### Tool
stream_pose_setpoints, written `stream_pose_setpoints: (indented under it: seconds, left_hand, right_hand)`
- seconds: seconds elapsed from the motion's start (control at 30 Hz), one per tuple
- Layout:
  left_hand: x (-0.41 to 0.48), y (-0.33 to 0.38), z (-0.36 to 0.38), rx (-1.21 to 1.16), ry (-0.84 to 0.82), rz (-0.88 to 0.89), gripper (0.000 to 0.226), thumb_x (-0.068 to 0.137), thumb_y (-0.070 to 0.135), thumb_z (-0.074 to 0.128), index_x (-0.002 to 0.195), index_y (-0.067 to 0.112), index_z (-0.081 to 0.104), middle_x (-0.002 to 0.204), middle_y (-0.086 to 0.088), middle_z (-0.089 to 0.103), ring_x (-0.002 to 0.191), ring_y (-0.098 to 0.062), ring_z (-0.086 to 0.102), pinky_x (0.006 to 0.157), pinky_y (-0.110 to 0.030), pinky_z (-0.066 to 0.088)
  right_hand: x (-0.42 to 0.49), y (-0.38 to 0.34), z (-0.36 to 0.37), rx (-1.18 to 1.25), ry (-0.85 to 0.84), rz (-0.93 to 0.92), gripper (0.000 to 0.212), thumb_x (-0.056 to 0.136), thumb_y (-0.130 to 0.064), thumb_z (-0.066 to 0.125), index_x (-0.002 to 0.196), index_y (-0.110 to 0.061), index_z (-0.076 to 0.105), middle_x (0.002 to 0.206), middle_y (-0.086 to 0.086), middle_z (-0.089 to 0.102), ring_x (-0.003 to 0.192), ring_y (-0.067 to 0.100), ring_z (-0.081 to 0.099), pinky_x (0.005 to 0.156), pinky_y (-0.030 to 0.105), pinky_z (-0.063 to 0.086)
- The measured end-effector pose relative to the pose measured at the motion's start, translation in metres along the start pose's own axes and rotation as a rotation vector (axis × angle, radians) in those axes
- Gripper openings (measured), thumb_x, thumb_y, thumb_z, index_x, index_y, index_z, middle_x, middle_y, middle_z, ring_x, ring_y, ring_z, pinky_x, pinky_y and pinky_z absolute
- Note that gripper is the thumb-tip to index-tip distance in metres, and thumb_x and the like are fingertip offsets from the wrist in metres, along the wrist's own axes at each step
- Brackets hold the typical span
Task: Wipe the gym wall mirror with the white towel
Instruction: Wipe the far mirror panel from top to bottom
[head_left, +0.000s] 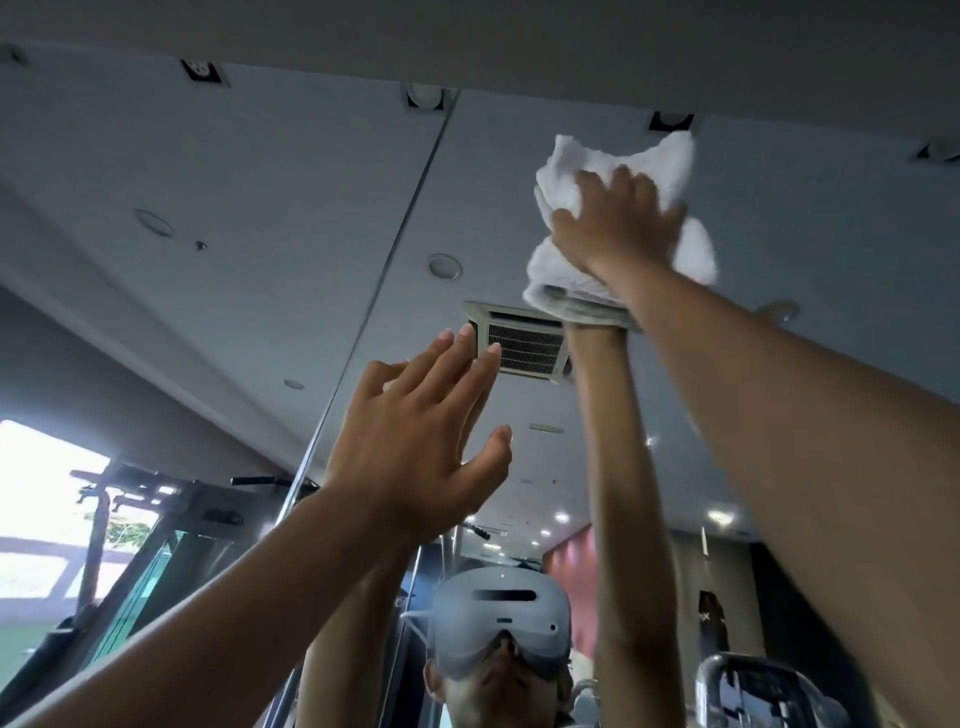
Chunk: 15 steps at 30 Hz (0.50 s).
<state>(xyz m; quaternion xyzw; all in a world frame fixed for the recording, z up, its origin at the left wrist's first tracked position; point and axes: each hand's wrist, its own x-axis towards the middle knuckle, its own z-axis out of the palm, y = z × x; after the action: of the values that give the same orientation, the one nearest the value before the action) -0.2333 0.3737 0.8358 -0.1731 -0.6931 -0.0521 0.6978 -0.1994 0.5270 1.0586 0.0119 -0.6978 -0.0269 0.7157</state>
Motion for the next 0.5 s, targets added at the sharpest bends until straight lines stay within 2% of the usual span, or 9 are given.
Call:
stream_pose_setpoints:
  seconds: [0.07,0.13,0.2,0.27,0.33,0.4,0.47,0.5]
  left_hand:
    - [-0.003,0.0,0.001,-0.024,0.012,-0.022,0.073,0.092,0.059,0.016,0.158,0.031,0.023,0.165,0.006,0.015,0.153,-0.008,0.012,0.114,-0.034,0.007]
    - [-0.005,0.001,0.002,-0.042,0.03,-0.056,0.072,0.091,0.059,0.013,0.158,0.033,0.021,0.166,0.008,0.012,0.153,-0.007,0.007,0.119,-0.036,-0.002]
    - [-0.007,0.001,0.002,-0.053,0.037,-0.102,0.075,0.089,0.06,0.009,0.159,0.034,0.017,0.166,0.008,0.008,0.154,-0.009,0.002,0.119,-0.036,-0.008]
    - [-0.008,-0.001,0.003,-0.08,0.04,-0.158,0.081,0.085,0.063,0.003,0.16,0.031,0.009,0.167,0.008,-0.001,0.154,-0.008,-0.007,0.119,-0.034,-0.011]
    - [-0.008,-0.002,0.004,-0.108,0.05,-0.189,0.085,0.083,0.064,-0.001,0.16,0.029,0.003,0.166,0.009,-0.007,0.153,-0.006,-0.012,0.12,-0.032,-0.012]
    - [-0.01,-0.001,0.006,-0.109,0.042,-0.204,0.085,0.082,0.065,-0.004,0.16,0.03,-0.005,0.165,0.01,-0.014,0.151,-0.005,-0.019,0.121,-0.032,-0.015]
    - [-0.011,-0.001,0.007,-0.118,0.057,-0.248,0.084,0.082,0.065,-0.005,0.159,0.03,-0.009,0.165,0.008,-0.018,0.15,-0.005,-0.022,0.12,-0.032,-0.018]
    - [-0.012,-0.001,0.007,-0.128,0.068,-0.271,0.085,0.083,0.065,-0.003,0.159,0.028,-0.008,0.166,0.007,-0.017,0.15,-0.005,-0.022,0.12,-0.032,-0.018]
  right_hand:
    - [-0.01,-0.033,0.004,0.001,-0.007,-0.095,0.055,0.099,-0.049,0.034,0.152,-0.033,0.031,0.164,0.005,0.02,0.149,0.026,0.018,0.115,0.057,0.013]
    - [-0.025,-0.052,0.007,-0.002,-0.016,-0.326,0.055,0.1,-0.048,0.034,0.154,-0.038,0.029,0.166,0.0,0.017,0.151,0.022,0.016,0.115,0.056,0.013]
    - [-0.033,-0.047,0.0,0.029,-0.082,-0.554,0.053,0.1,-0.046,0.037,0.153,-0.044,0.029,0.166,-0.007,0.017,0.152,0.016,0.014,0.115,0.054,0.013]
    - [-0.027,-0.022,-0.007,0.043,-0.145,-0.651,0.054,0.097,-0.048,0.036,0.15,-0.049,0.031,0.165,-0.011,0.019,0.151,0.014,0.016,0.114,0.054,0.015]
    - [-0.01,0.003,-0.011,0.025,-0.122,-0.522,0.06,0.09,-0.052,0.031,0.15,-0.048,0.032,0.164,-0.01,0.023,0.15,0.018,0.021,0.112,0.056,0.018]
    - [0.003,0.011,-0.005,0.044,-0.023,-0.222,0.057,0.093,-0.048,0.033,0.15,-0.043,0.036,0.161,-0.005,0.03,0.146,0.024,0.026,0.111,0.058,0.018]
    - [0.008,-0.009,0.006,0.008,0.057,-0.019,0.052,0.096,-0.043,0.035,0.147,-0.036,0.04,0.156,0.0,0.036,0.142,0.026,0.03,0.11,0.055,0.019]
    - [0.007,-0.024,0.008,-0.01,0.063,0.009,0.051,0.096,-0.042,0.034,0.146,-0.034,0.041,0.155,0.001,0.035,0.141,0.026,0.029,0.111,0.055,0.019]
